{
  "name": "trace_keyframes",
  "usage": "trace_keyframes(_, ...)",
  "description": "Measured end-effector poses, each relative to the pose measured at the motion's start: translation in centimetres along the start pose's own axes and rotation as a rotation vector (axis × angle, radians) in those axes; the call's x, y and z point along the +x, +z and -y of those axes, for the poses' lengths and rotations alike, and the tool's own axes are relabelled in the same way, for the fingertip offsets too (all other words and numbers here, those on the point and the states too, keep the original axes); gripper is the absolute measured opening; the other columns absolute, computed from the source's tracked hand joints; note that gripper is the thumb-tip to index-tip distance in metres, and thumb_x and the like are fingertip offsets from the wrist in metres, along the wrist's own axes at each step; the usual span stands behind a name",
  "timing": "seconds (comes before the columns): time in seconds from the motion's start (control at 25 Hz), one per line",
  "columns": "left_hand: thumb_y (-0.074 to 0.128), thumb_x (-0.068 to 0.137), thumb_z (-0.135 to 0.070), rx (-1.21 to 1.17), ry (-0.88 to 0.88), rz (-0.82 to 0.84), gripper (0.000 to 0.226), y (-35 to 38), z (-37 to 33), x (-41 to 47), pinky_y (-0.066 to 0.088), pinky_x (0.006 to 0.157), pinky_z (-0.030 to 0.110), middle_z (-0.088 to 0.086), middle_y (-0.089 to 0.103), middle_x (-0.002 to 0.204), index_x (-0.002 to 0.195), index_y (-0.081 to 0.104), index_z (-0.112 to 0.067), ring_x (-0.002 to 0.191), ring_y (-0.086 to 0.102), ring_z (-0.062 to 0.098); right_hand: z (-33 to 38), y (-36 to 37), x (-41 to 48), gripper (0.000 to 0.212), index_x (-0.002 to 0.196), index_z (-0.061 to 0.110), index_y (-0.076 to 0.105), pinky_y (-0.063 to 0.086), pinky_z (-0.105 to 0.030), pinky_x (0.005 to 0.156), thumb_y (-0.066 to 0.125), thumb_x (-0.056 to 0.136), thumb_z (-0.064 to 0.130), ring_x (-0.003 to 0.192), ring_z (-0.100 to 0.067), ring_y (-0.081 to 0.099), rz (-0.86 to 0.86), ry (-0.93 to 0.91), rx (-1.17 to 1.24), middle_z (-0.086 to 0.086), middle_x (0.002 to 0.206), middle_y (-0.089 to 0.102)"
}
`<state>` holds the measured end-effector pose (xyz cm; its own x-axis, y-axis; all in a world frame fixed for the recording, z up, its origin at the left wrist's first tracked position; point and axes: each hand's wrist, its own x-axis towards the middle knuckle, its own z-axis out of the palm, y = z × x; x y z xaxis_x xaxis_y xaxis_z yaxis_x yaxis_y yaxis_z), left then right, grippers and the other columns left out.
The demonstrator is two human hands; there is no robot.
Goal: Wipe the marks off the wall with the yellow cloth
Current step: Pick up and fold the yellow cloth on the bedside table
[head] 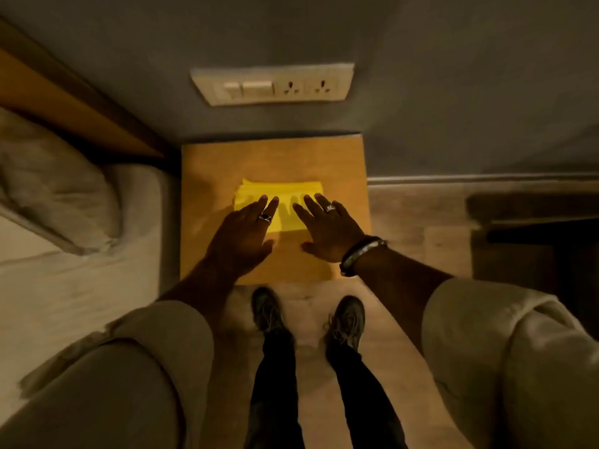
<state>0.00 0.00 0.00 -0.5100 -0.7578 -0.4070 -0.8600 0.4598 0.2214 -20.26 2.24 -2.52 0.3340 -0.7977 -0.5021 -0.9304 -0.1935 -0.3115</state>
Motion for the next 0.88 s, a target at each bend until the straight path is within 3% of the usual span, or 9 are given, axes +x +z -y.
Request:
trace_keyframes(0.16,0.057,0.090,-0.032,0.024,0.057,0.030,0.082,4.0,4.0,2.1,0.023,0.116,0.040,0.010,0.017,0.160,0.152,0.005,-0.019,0.146,0.020,0.025,1.3,3.1,4.7,0.070,0.150,0.015,0.018,0.019,-0.048,0.118,0.056,0.092,0.026,0.147,-0.034,0.008,-0.025,0.032,-0.006,-0.016,0.160,0.010)
trace_keyframes(0.28,0.060,0.087,-0.022,0.007,0.050,-0.016,0.078,6.4,5.3,3.8,0.029,0.112,0.040,0.012,0.031,0.155,0.151,0.016,-0.015,0.142,0.029,0.028,2.2,4.8,6.7,0.052,0.142,0.009,0.032,0.038,-0.050,0.103,0.043,0.091,0.010,0.139,-0.039,0.027,-0.159,0.120,-0.060,-0.020,0.153,0.027)
trace_keyframes(0.4,0.056,0.084,-0.012,0.097,0.053,-0.140,0.062,7.8,5.6,5.0,0.043,0.091,0.043,0.016,0.053,0.135,0.143,0.039,-0.009,0.120,0.051,0.034,2.8,5.8,7.7,0.040,0.133,0.007,0.041,0.045,-0.051,0.086,0.032,0.095,0.010,0.120,-0.042,0.045,-0.264,0.129,-0.155,-0.022,0.139,0.043)
trace_keyframes(0.48,0.051,0.085,-0.009,0.225,0.103,-0.248,0.039,8.3,4.8,5.0,0.048,0.074,0.040,0.015,0.065,0.113,0.123,0.059,-0.005,0.096,0.062,0.034,2.9,5.6,7.8,0.036,0.131,0.008,0.044,0.046,-0.049,0.079,0.035,0.097,0.013,0.111,-0.042,0.050,-0.298,0.115,-0.172,-0.021,0.131,0.050)
trace_keyframes(0.56,0.056,0.082,-0.007,0.324,0.133,-0.286,0.025,7.5,4.3,5.3,0.051,0.063,0.036,0.012,0.070,0.099,0.105,0.068,-0.007,0.082,0.065,0.032,2.8,4.4,8.1,0.034,0.129,0.009,0.047,0.045,-0.047,0.075,0.037,0.097,0.014,0.107,-0.042,0.052,-0.301,0.128,-0.140,-0.019,0.124,0.054)
trace_keyframes(0.64,0.060,0.080,-0.003,0.209,0.052,-0.209,0.033,5.5,3.7,5.6,0.052,0.066,0.040,0.014,0.069,0.103,0.112,0.065,-0.006,0.090,0.064,0.034,2.6,2.6,7.8,0.032,0.124,0.008,0.050,0.044,-0.046,0.075,0.038,0.095,0.009,0.104,-0.041,0.054,-0.299,0.155,-0.149,-0.017,0.115,0.058)
trace_keyframes(0.72,0.053,0.083,-0.002,0.077,-0.005,-0.128,0.045,2.6,2.9,5.3,0.049,0.078,0.044,0.015,0.065,0.118,0.127,0.055,-0.007,0.105,0.058,0.035,2.6,0.1,5.9,0.030,0.119,0.009,0.054,0.045,-0.045,0.072,0.043,0.091,0.006,0.096,-0.040,0.057,-0.343,0.170,-0.144,-0.017,0.107,0.061)
trace_keyframes(0.88,0.054,0.084,-0.011,0.098,0.026,-0.223,0.048,-5.8,0.6,4.6,0.048,0.079,0.041,0.008,0.063,0.124,0.132,0.050,-0.013,0.107,0.057,0.029,2.8,-7.6,1.4,0.021,0.105,0.011,0.060,0.046,-0.039,0.065,0.056,0.085,0.011,0.082,-0.038,0.062,-0.460,0.147,-0.177,-0.014,0.094,0.065)
